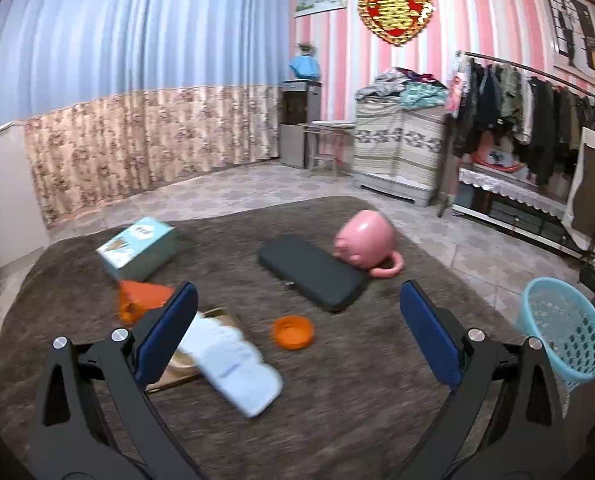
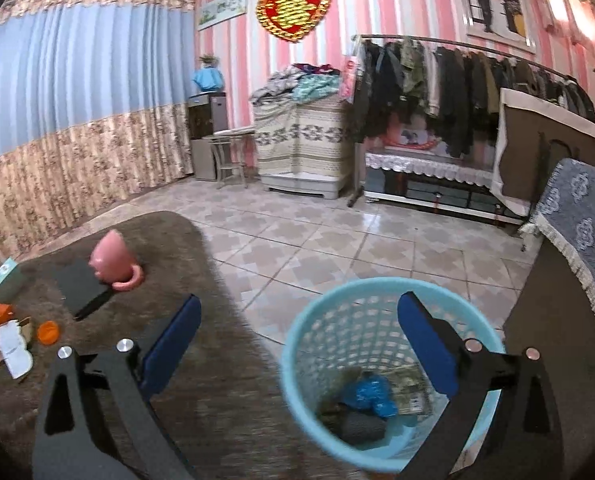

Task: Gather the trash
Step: 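Move both tools back over the rug toward the remaining items, then grasp the orange peel with the left tool while the right tool grasps the orange plastic lid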

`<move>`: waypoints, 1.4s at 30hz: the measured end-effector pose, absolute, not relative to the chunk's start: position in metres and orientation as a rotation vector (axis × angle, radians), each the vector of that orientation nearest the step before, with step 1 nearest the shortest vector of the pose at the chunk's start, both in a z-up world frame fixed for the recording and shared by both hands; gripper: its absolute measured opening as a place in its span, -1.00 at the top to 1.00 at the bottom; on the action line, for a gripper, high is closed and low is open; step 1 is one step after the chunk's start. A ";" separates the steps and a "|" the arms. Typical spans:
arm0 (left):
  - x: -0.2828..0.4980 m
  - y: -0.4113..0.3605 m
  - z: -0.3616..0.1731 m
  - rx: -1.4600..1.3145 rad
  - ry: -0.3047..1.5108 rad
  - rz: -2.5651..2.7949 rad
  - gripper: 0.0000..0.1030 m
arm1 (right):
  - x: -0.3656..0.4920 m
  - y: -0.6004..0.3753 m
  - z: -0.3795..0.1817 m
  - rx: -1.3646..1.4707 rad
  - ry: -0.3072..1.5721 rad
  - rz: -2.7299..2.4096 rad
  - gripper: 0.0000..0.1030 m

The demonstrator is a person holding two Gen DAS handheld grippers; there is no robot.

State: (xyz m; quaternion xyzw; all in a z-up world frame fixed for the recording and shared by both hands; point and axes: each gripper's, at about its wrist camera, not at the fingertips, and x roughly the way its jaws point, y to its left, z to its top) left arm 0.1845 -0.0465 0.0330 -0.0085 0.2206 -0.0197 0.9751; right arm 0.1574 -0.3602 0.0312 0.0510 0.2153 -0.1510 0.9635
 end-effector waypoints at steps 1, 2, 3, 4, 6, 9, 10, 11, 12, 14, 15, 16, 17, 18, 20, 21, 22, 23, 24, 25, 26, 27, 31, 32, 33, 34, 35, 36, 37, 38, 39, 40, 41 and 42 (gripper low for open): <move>0.182 -0.037 0.032 -0.026 0.449 -0.030 -0.89 | 0.159 -0.352 0.032 0.100 0.436 -0.291 -0.87; 0.181 -0.030 0.032 -0.032 0.452 -0.021 -0.89 | 0.160 -0.345 0.032 0.105 0.436 -0.272 -0.87; 0.179 -0.023 0.032 -0.036 0.454 -0.012 -0.89 | 0.162 -0.340 0.033 0.108 0.437 -0.260 -0.87; 0.177 -0.014 0.031 -0.041 0.456 0.001 -0.89 | 0.163 -0.333 0.033 0.109 0.439 -0.247 -0.87; 0.175 -0.002 0.030 -0.044 0.458 0.019 -0.89 | 0.166 -0.318 0.032 0.094 0.442 -0.226 -0.87; 0.170 0.018 0.027 -0.049 0.464 0.050 -0.89 | 0.171 -0.297 0.031 0.067 0.449 -0.183 -0.87; 0.169 0.027 0.025 -0.053 0.468 0.064 -0.89 | 0.171 -0.292 0.031 0.066 0.451 -0.171 -0.87; 0.168 0.031 0.024 -0.054 0.472 0.072 -0.89 | 0.172 -0.287 0.030 0.068 0.456 -0.153 -0.87; 0.166 0.036 0.022 -0.054 0.475 0.081 -0.89 | 0.174 -0.281 0.029 0.070 0.461 -0.142 -0.87; 0.163 0.049 0.018 -0.052 0.479 0.109 -0.89 | 0.176 -0.271 0.027 0.063 0.468 -0.126 -0.88; 0.162 0.055 0.017 -0.053 0.480 0.121 -0.89 | 0.175 -0.266 0.026 0.055 0.469 -0.120 -0.87; 0.161 0.060 0.014 -0.060 0.485 0.134 -0.89 | 0.177 -0.259 0.025 0.041 0.470 -0.110 -0.87; 0.161 0.066 0.011 -0.069 0.492 0.143 -0.89 | 0.180 -0.252 0.024 0.029 0.472 -0.098 -0.87; 0.161 0.071 0.009 -0.079 0.499 0.150 -0.89 | 0.182 -0.247 0.022 0.022 0.474 -0.089 -0.87; 0.161 0.081 0.003 -0.097 0.514 0.164 -0.89 | 0.187 -0.238 0.019 0.017 0.485 -0.061 -0.87; 0.161 0.085 0.000 -0.102 0.520 0.170 -0.89 | 0.189 -0.234 0.018 0.017 0.491 -0.049 -0.87; 0.161 0.089 -0.004 -0.103 0.528 0.176 -0.89 | 0.191 -0.230 0.015 0.014 0.496 -0.038 -0.87; 0.162 0.092 -0.008 -0.100 0.536 0.180 -0.89 | 0.192 -0.226 0.013 0.009 0.504 -0.029 -0.87; 0.162 0.094 -0.012 -0.093 0.542 0.185 -0.89 | 0.195 -0.222 0.010 0.000 0.515 -0.019 -0.87; 0.162 0.096 -0.016 -0.081 0.549 0.193 -0.89 | 0.197 -0.219 0.007 -0.006 0.524 -0.012 -0.87; 0.162 0.098 -0.019 -0.074 0.554 0.197 -0.89 | 0.199 -0.216 0.004 -0.011 0.535 -0.005 -0.87; 0.163 0.101 -0.023 -0.069 0.561 0.200 -0.89 | 0.200 -0.214 0.003 -0.012 0.541 0.000 -0.87; 0.172 0.109 -0.036 -0.096 0.591 0.195 -0.89 | 0.207 -0.209 -0.003 -0.007 0.557 0.018 -0.87; 0.175 0.109 -0.036 -0.105 0.595 0.192 -0.89 | 0.209 -0.208 -0.004 -0.009 0.562 0.021 -0.87; 0.180 0.111 -0.038 -0.117 0.600 0.187 -0.89 | 0.212 -0.205 -0.007 -0.017 0.568 0.023 -0.87; 0.183 0.111 -0.039 -0.121 0.603 0.184 -0.87 | 0.214 -0.203 -0.009 -0.025 0.572 0.025 -0.87; 0.187 0.112 -0.040 -0.123 0.605 0.180 -0.84 | 0.217 -0.200 -0.012 -0.038 0.579 0.029 -0.87; 0.191 0.111 -0.041 -0.121 0.607 0.178 -0.74 | 0.219 -0.197 -0.015 -0.046 0.585 0.033 -0.87; 0.197 0.110 -0.042 -0.113 0.615 0.166 -0.64 | 0.222 -0.195 -0.018 -0.051 0.593 0.039 -0.87; 0.201 0.108 -0.044 -0.106 0.621 0.156 -0.61 | 0.223 -0.193 -0.019 -0.052 0.599 0.045 -0.87; 0.208 0.105 -0.047 -0.093 0.638 0.153 -0.55 | 0.226 -0.191 -0.022 -0.052 0.609 0.055 -0.87; 0.213 0.103 -0.049 -0.083 0.657 0.157 -0.38 | 0.229 -0.189 -0.024 -0.049 0.617 0.063 -0.87; 0.219 0.102 -0.051 -0.079 0.677 0.151 -0.30 | 0.230 -0.188 -0.024 -0.045 0.621 0.068 -0.87; 0.224 0.102 -0.053 -0.079 0.690 0.139 -0.21 | 0.233 -0.186 -0.026 -0.032 0.629 0.082 -0.87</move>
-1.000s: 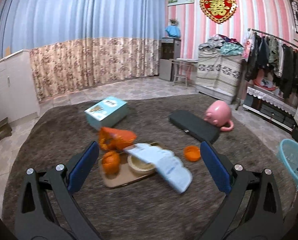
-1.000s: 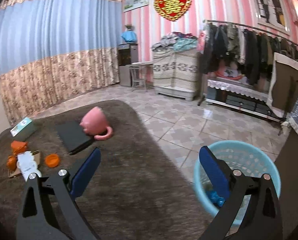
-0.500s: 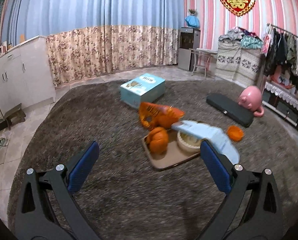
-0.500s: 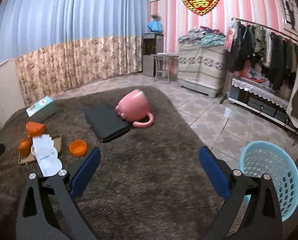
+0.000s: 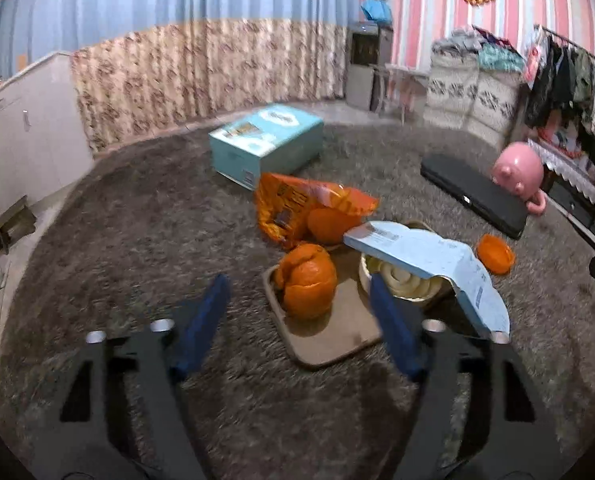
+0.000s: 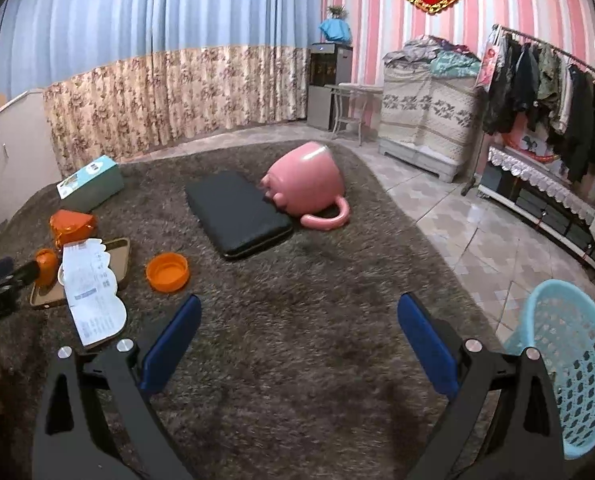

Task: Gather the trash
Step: 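Grasp the orange peel with the left tool while the right tool grasps the orange plastic lid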

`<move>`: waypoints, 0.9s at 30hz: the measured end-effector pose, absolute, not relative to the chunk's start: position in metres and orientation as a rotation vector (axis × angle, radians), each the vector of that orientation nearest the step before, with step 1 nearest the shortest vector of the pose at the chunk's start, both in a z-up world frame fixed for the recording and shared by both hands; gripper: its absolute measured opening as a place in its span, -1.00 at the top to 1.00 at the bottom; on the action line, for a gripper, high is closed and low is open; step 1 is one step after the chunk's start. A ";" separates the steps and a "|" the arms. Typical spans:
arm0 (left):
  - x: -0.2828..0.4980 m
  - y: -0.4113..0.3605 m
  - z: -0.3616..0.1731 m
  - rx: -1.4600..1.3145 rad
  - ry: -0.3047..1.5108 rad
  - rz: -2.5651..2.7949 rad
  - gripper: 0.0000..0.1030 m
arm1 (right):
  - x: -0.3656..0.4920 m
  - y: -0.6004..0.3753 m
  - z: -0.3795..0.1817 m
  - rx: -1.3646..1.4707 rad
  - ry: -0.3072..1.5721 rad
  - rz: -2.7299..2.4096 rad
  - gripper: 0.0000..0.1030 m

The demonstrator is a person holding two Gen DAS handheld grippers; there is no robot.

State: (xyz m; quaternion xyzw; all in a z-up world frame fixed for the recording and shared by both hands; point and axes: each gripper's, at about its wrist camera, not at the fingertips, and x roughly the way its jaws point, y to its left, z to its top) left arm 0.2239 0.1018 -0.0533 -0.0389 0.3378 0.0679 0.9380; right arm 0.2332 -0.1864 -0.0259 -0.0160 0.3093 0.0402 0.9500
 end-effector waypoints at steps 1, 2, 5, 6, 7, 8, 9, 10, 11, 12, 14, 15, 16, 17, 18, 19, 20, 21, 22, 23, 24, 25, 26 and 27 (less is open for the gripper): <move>0.229 0.101 -0.056 -0.078 0.703 0.129 -0.16 | 0.236 -0.185 -0.027 -0.021 0.637 0.095 -0.87; 0.233 0.101 -0.058 -0.077 0.714 0.127 -0.10 | 0.239 -0.183 -0.029 -0.010 0.645 0.109 -0.87; 0.243 0.103 -0.065 -0.098 0.753 0.097 0.40 | 0.245 -0.176 -0.033 -0.003 0.654 0.134 -0.87; 0.243 0.105 -0.066 -0.110 0.753 0.094 0.47 | 0.247 -0.173 -0.035 -0.001 0.658 0.142 -0.87; 0.240 0.106 -0.066 -0.121 0.745 0.086 0.53 | 0.248 -0.171 -0.036 -0.001 0.662 0.149 -0.87; 0.237 0.107 -0.065 -0.135 0.732 0.078 0.54 | 0.249 -0.169 -0.038 -0.002 0.668 0.158 -0.87; 0.236 0.108 -0.065 -0.142 0.726 0.076 0.56 | 0.250 -0.167 -0.040 -0.003 0.671 0.165 -0.87; 0.233 0.110 -0.064 -0.152 0.713 0.081 0.57 | 0.251 -0.164 -0.042 -0.006 0.677 0.176 -0.87; 0.231 0.111 -0.063 -0.160 0.698 0.091 0.57 | 0.252 -0.161 -0.044 -0.012 0.683 0.187 -0.87; 0.228 0.113 -0.061 -0.165 0.681 0.105 0.57 | 0.253 -0.158 -0.045 -0.021 0.686 0.194 -0.87; 0.220 0.115 -0.057 -0.174 0.638 0.138 0.57 | 0.256 -0.152 -0.048 -0.040 0.691 0.205 -0.87; 0.215 0.115 -0.054 -0.174 0.609 0.165 0.57 | 0.258 -0.148 -0.049 -0.047 0.697 0.212 -0.87; 0.212 0.116 -0.052 -0.171 0.593 0.181 0.57 | 0.261 -0.146 -0.051 -0.048 0.703 0.220 -0.87; 0.209 0.116 -0.050 -0.166 0.571 0.207 0.57 | 0.265 -0.143 -0.052 -0.048 0.709 0.231 -0.87; 0.207 0.116 -0.047 -0.162 0.558 0.225 0.60 | 0.266 -0.140 -0.053 -0.047 0.713 0.240 -0.87; 0.204 0.116 -0.046 -0.160 0.540 0.254 0.61 | 0.270 -0.137 -0.053 -0.048 0.718 0.255 -0.87; 0.202 0.119 -0.045 -0.163 0.535 0.265 0.61 | 0.274 -0.132 -0.054 -0.050 0.722 0.267 -0.87; 0.202 0.122 -0.045 -0.174 0.536 0.281 0.61 | 0.277 -0.129 -0.055 -0.055 0.729 0.278 -0.87; 0.205 0.125 -0.046 -0.186 0.546 0.284 0.61 | 0.280 -0.124 -0.057 -0.064 0.737 0.285 -0.87; 0.208 0.128 -0.048 -0.200 0.564 0.287 0.61 | 0.284 -0.120 -0.058 -0.075 0.744 0.292 -0.85; 0.211 0.131 -0.050 -0.215 0.584 0.288 0.61 | 0.287 -0.115 -0.060 -0.085 0.751 0.302 -0.84; 0.214 0.136 -0.053 -0.235 0.605 0.289 0.61 | 0.291 -0.111 -0.061 -0.093 0.758 0.312 -0.82; 0.216 0.140 -0.055 -0.251 0.618 0.285 0.61 | 0.295 -0.107 -0.062 -0.100 0.768 0.326 -0.67; 0.217 0.142 -0.056 -0.262 0.626 0.282 0.61 | 0.298 -0.104 -0.064 -0.105 0.778 0.335 -0.53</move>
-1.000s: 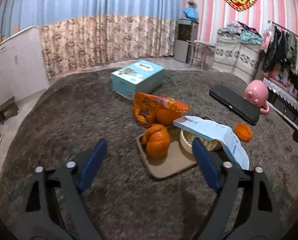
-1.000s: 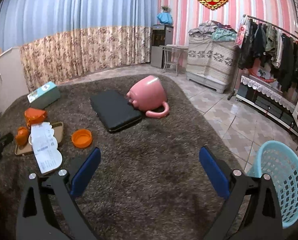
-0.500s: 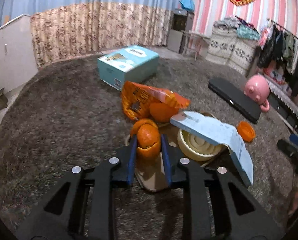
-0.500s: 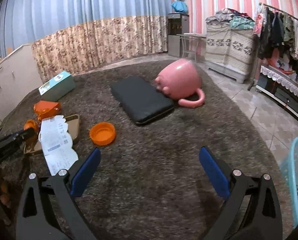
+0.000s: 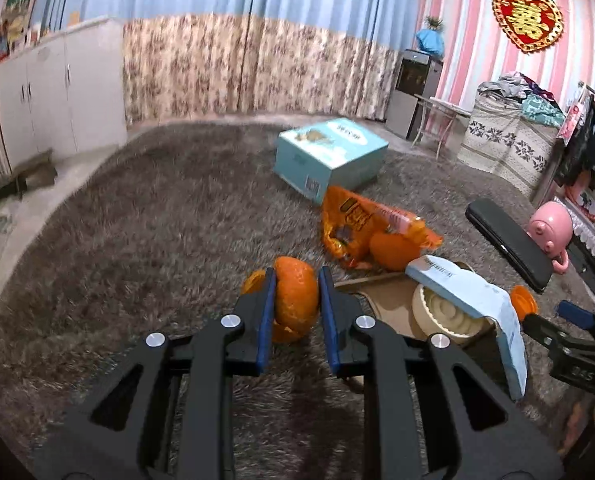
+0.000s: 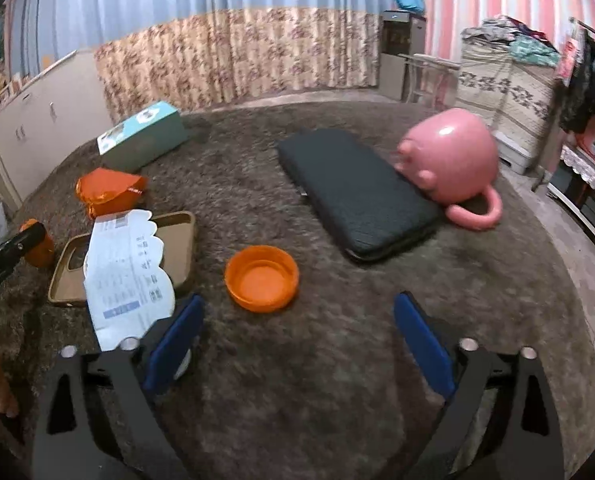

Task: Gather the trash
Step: 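Grasp the orange peel with the left tool while the right tool grasps the orange plastic lid, then carry the orange peel and orange lid over the blue basket with both tools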

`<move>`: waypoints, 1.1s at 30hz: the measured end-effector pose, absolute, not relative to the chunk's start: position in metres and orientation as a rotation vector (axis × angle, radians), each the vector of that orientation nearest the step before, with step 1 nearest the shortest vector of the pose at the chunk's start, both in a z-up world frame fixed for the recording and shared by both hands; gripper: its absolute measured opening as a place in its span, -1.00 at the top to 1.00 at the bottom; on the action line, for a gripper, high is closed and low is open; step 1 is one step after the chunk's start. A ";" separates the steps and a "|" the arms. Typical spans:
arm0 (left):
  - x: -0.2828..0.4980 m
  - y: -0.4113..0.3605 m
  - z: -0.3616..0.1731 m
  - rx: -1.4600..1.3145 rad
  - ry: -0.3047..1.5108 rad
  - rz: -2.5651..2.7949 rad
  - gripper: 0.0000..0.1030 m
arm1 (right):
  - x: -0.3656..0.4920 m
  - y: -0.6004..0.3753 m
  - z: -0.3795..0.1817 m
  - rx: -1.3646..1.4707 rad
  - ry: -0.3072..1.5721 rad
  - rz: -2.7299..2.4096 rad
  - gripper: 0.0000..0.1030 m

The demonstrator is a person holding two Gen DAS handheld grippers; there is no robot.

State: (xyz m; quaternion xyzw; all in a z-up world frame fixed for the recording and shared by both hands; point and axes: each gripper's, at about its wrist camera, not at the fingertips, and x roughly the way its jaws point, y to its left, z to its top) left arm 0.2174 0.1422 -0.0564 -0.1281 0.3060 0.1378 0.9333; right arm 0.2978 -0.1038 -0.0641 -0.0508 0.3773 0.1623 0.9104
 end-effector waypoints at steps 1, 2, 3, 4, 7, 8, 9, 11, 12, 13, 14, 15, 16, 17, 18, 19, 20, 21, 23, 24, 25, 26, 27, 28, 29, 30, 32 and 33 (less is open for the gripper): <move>0.219 0.143 -0.057 -0.267 0.631 0.279 0.61 | 0.300 -0.101 -0.065 -0.110 0.787 0.339 -0.47; 0.219 0.143 -0.059 -0.264 0.633 0.277 0.61 | 0.303 -0.099 -0.067 -0.116 0.793 0.342 -0.39; 0.219 0.142 -0.059 -0.257 0.635 0.277 0.61 | 0.305 -0.095 -0.068 -0.121 0.798 0.354 -0.25; 0.220 0.140 -0.059 -0.247 0.637 0.276 0.62 | 0.306 -0.095 -0.068 -0.122 0.799 0.359 -0.16; 0.220 0.139 -0.060 -0.238 0.638 0.273 0.61 | 0.304 -0.095 -0.067 -0.113 0.792 0.374 0.22; 0.221 0.140 -0.061 -0.240 0.640 0.272 0.61 | 0.303 -0.096 -0.065 -0.103 0.782 0.374 0.22; 0.220 0.140 -0.061 -0.240 0.640 0.271 0.62 | 0.300 -0.098 -0.063 -0.093 0.772 0.373 0.22; 0.220 0.140 -0.061 -0.237 0.639 0.271 0.62 | 0.296 -0.103 -0.059 -0.080 0.755 0.365 0.22; 0.220 0.140 -0.061 -0.237 0.640 0.272 0.61 | 0.292 -0.107 -0.056 -0.072 0.744 0.356 0.22; 0.221 0.140 -0.062 -0.233 0.642 0.271 0.62 | 0.288 -0.112 -0.052 -0.062 0.736 0.344 0.22; 0.222 0.138 -0.061 -0.230 0.644 0.270 0.62 | 0.284 -0.117 -0.048 -0.057 0.728 0.331 0.22; 0.222 0.138 -0.062 -0.226 0.646 0.269 0.62 | 0.281 -0.122 -0.046 -0.058 0.722 0.320 0.22; 0.224 0.137 -0.062 -0.221 0.649 0.265 0.61 | 0.277 -0.126 -0.043 -0.065 0.713 0.305 0.22; 0.224 0.137 -0.062 -0.218 0.650 0.263 0.61 | 0.271 -0.132 -0.039 -0.076 0.704 0.288 0.22; 0.224 0.136 -0.062 -0.215 0.649 0.263 0.62 | 0.264 -0.138 -0.035 -0.090 0.693 0.265 0.22; 0.224 0.136 -0.062 -0.213 0.647 0.262 0.62 | 0.257 -0.145 -0.030 -0.096 0.683 0.243 0.22; 0.224 0.136 -0.061 -0.212 0.642 0.260 0.61 | 0.251 -0.153 -0.025 -0.096 0.674 0.224 0.22; 0.222 0.135 -0.060 -0.211 0.636 0.261 0.61 | 0.245 -0.164 -0.017 -0.098 0.657 0.196 0.22; 0.220 0.134 -0.059 -0.211 0.626 0.259 0.61 | 0.235 -0.181 -0.005 -0.084 0.630 0.162 0.22; 0.218 0.134 -0.058 -0.209 0.620 0.255 0.62 | 0.227 -0.193 0.001 -0.068 0.617 0.137 0.22; 0.217 0.132 -0.056 -0.200 0.614 0.248 0.62 | 0.221 -0.202 0.005 -0.065 0.608 0.114 0.22; 0.217 0.130 -0.054 -0.190 0.610 0.243 0.62 | 0.215 -0.210 0.009 -0.071 0.600 0.089 0.22; 0.216 0.126 -0.051 -0.174 0.605 0.242 0.62 | 0.206 -0.221 0.014 -0.083 0.587 0.049 0.22; 0.214 0.122 -0.048 -0.164 0.601 0.238 0.62 | 0.201 -0.230 0.017 -0.085 0.581 0.026 0.22; 0.214 0.119 -0.044 -0.160 0.599 0.231 0.62 | 0.197 -0.237 0.019 -0.084 0.576 0.005 0.22; 0.213 0.114 -0.040 -0.160 0.596 0.218 0.63 | 0.192 -0.249 0.022 -0.081 0.570 -0.029 0.22; 0.210 0.102 -0.031 -0.165 0.582 0.190 0.63 | 0.178 -0.272 0.026 -0.056 0.562 -0.085 0.22; 0.209 0.095 -0.024 -0.168 0.572 0.175 0.63 | 0.174 -0.280 0.027 -0.043 0.558 -0.103 0.22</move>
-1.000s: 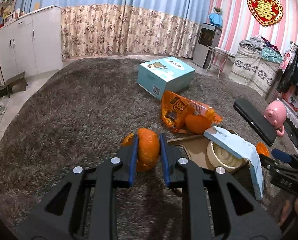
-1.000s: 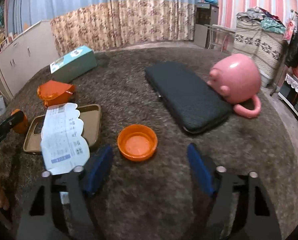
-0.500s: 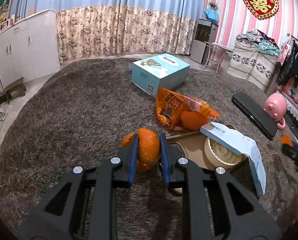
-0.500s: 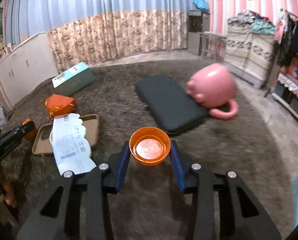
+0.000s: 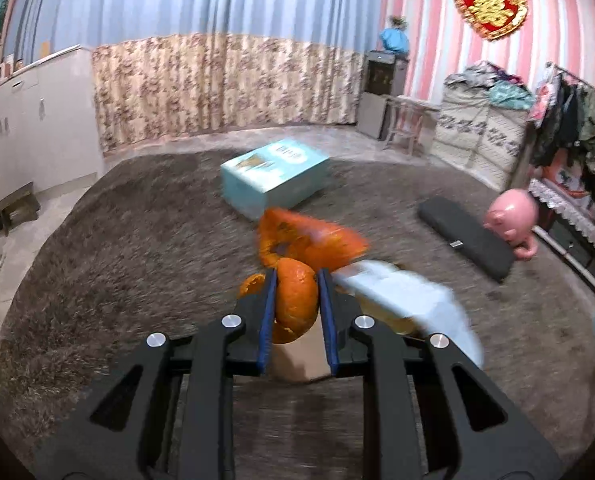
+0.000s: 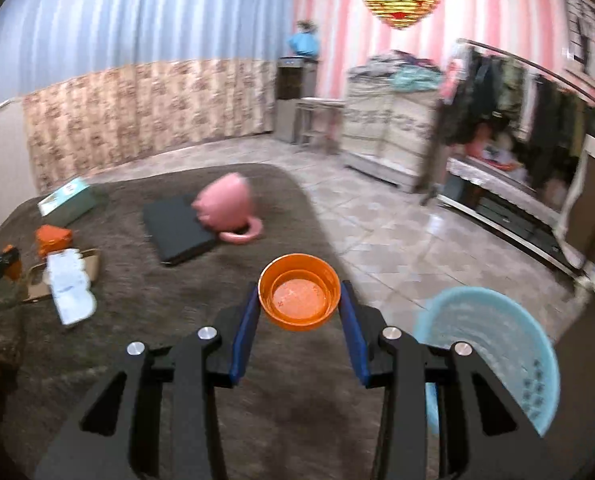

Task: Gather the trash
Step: 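Carry the orange peel and orange lid over the blue basket with both tools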

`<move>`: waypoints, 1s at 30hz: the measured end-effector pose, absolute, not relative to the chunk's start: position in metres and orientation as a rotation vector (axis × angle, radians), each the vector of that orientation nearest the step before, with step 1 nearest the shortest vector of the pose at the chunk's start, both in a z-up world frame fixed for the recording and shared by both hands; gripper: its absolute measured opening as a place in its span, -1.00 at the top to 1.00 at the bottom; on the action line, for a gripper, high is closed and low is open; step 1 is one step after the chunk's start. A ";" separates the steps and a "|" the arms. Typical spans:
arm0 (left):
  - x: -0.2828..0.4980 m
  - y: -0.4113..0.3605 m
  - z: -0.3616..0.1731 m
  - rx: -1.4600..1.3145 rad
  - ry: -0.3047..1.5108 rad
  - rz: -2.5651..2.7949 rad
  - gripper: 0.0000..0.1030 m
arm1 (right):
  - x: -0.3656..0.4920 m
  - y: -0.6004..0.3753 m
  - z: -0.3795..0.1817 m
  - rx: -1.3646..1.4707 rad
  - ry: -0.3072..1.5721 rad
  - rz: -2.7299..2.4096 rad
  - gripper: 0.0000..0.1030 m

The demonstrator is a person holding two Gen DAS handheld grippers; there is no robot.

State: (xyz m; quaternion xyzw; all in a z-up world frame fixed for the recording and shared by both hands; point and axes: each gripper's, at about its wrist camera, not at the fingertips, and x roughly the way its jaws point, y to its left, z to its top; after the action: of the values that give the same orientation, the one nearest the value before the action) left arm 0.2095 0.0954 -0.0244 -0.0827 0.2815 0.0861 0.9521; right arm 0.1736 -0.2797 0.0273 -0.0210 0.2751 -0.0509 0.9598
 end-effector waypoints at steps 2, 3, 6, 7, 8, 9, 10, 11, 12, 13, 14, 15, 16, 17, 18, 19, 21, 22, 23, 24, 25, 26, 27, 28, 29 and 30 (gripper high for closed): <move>0.208 0.078 -0.009 -0.169 0.546 0.135 0.63 | 0.162 -0.297 0.029 -0.019 0.548 -0.148 0.22; 0.207 0.070 -0.003 -0.167 0.535 0.117 0.63 | 0.156 -0.307 0.031 -0.013 0.540 -0.175 0.22; 0.204 0.034 0.019 -0.143 0.496 0.041 0.63 | 0.140 -0.331 0.032 -0.002 0.526 -0.242 0.22; 0.203 0.022 0.024 -0.137 0.486 0.018 0.63 | 0.136 -0.338 0.032 0.009 0.522 -0.254 0.22; 0.204 0.013 0.027 -0.133 0.481 -0.003 0.63 | 0.133 -0.347 0.032 0.024 0.518 -0.267 0.22; 0.204 -0.002 0.032 -0.124 0.478 -0.037 0.63 | 0.130 -0.358 0.033 0.038 0.511 -0.287 0.22; 0.206 -0.011 0.034 -0.119 0.480 -0.056 0.63 | 0.128 -0.367 0.034 0.046 0.505 -0.304 0.22; 0.208 -0.024 0.036 -0.117 0.485 -0.080 0.63 | 0.126 -0.375 0.035 0.056 0.501 -0.320 0.22; 0.208 -0.035 0.037 -0.114 0.487 -0.104 0.63 | 0.123 -0.385 0.035 0.073 0.497 -0.337 0.22; 0.209 -0.050 0.038 -0.107 0.489 -0.134 0.63 | 0.121 -0.395 0.035 0.088 0.495 -0.350 0.22; 0.209 -0.062 0.039 -0.098 0.488 -0.153 0.63 | 0.120 -0.402 0.034 0.101 0.494 -0.359 0.22; 0.209 -0.074 0.038 -0.088 0.488 -0.175 0.63 | 0.118 -0.410 0.034 0.115 0.494 -0.369 0.22; 0.209 -0.089 0.038 -0.077 0.489 -0.203 0.63 | 0.118 -0.416 0.032 0.124 0.495 -0.378 0.22; 0.209 -0.103 0.037 -0.069 0.489 -0.229 0.63 | 0.117 -0.424 0.031 0.132 0.497 -0.392 0.22; 0.209 -0.120 0.037 -0.056 0.489 -0.262 0.63 | 0.118 -0.427 0.029 0.136 0.498 -0.400 0.22; 0.209 -0.135 0.037 -0.044 0.487 -0.286 0.63 | 0.118 -0.430 0.026 0.140 0.500 -0.410 0.22; 0.207 -0.163 0.037 -0.018 0.479 -0.331 0.63 | 0.119 -0.441 0.022 0.153 0.510 -0.428 0.22; 0.207 -0.173 0.037 -0.009 0.475 -0.348 0.63 | 0.119 -0.448 0.019 0.164 0.514 -0.435 0.22; 0.206 -0.186 0.036 0.001 0.473 -0.368 0.63 | 0.117 -0.453 0.015 0.173 0.517 -0.446 0.22; 0.206 -0.197 0.035 0.008 0.472 -0.389 0.63 | 0.116 -0.458 0.014 0.175 0.519 -0.454 0.22; 0.205 -0.211 0.034 0.013 0.475 -0.419 0.63 | 0.115 -0.463 0.012 0.177 0.520 -0.466 0.22; 0.205 -0.224 0.032 0.017 0.478 -0.445 0.63 | 0.114 -0.468 0.010 0.179 0.519 -0.478 0.22; 0.205 -0.231 0.030 0.020 0.480 -0.462 0.63 | 0.113 -0.476 0.007 0.191 0.521 -0.490 0.22; 0.204 -0.245 0.027 0.030 0.484 -0.490 0.63 | 0.111 -0.481 0.005 0.202 0.523 -0.496 0.22; 0.202 -0.258 0.023 0.045 0.488 -0.510 0.63 | 0.110 -0.489 0.002 0.221 0.527 -0.507 0.22; 0.201 -0.270 0.020 0.057 0.494 -0.527 0.63 | 0.109 -0.495 -0.001 0.233 0.530 -0.519 0.22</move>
State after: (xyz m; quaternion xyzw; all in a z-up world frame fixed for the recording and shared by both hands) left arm 0.2012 -0.2696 0.0196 0.0279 0.2414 -0.2580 0.9351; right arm 0.1088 -0.4953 -0.0008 0.1135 0.2584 -0.2531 0.9253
